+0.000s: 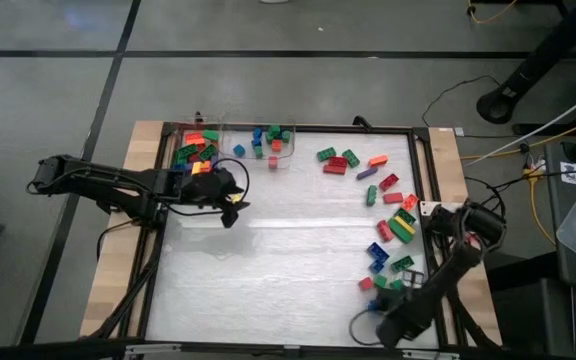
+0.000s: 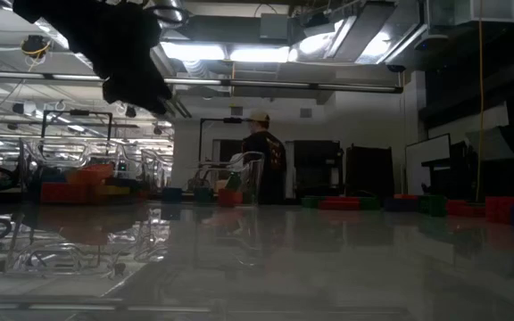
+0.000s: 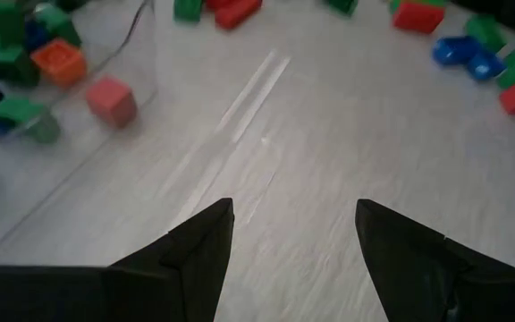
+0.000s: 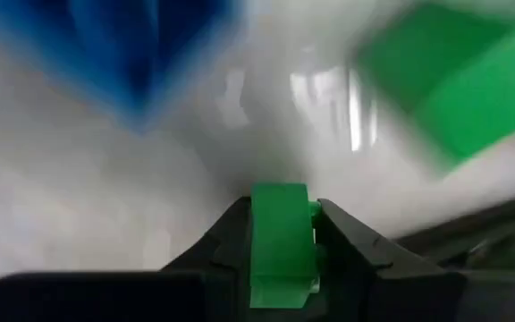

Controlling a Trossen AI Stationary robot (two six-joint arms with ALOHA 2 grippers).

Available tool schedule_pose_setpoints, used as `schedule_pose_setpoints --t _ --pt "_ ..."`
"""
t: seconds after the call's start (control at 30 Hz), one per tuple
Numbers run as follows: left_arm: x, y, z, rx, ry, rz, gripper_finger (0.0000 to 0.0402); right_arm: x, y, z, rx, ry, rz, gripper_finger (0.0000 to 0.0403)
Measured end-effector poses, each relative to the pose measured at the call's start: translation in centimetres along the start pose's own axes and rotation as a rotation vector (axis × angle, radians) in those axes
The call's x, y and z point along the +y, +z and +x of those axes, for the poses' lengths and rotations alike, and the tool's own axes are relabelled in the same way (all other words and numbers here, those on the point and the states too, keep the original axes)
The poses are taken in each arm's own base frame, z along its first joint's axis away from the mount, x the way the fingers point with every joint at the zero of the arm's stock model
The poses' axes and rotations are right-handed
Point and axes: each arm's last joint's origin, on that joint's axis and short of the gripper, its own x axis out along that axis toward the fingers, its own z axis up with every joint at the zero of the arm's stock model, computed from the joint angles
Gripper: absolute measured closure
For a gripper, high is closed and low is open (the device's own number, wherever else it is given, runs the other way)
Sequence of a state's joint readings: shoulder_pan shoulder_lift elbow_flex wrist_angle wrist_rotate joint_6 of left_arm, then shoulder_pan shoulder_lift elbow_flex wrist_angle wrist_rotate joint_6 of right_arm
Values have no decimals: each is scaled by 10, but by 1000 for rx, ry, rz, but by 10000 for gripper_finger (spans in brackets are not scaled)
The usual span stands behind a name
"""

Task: Sort blocks by size
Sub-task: Put the small green game piece into the right transparent bin

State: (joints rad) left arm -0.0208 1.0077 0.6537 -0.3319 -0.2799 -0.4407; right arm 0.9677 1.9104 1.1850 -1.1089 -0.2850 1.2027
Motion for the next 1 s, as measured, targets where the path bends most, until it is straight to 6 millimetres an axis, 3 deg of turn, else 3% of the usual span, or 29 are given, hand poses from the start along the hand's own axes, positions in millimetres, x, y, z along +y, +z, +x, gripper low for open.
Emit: schedule_pose_setpoints --t 0.27,0.4,0.53,0.73,0.87,1.0 --pt "-2 5 0 -48 -23 -11 179 -8 46 -59 -271 -31 -63 300" --pt "-3 4 0 -47 -27 -14 179 -23 75 -85 -457 -144 -137 308" --pt "-7 3 -2 -43 -45 -3 179 -48 115 -102 -643 -291 -184 300" --pt "-17 -2 -5 -31 -87 -11 179 -103 194 -129 -843 -384 -263 301" --pt "-24 -7 -8 -14 -121 -14 179 -152 240 -150 -997 -421 -287 304" --pt "-33 -12 -12 -3 -161 6 179 -209 272 -168 -1159 -432 -253 297"
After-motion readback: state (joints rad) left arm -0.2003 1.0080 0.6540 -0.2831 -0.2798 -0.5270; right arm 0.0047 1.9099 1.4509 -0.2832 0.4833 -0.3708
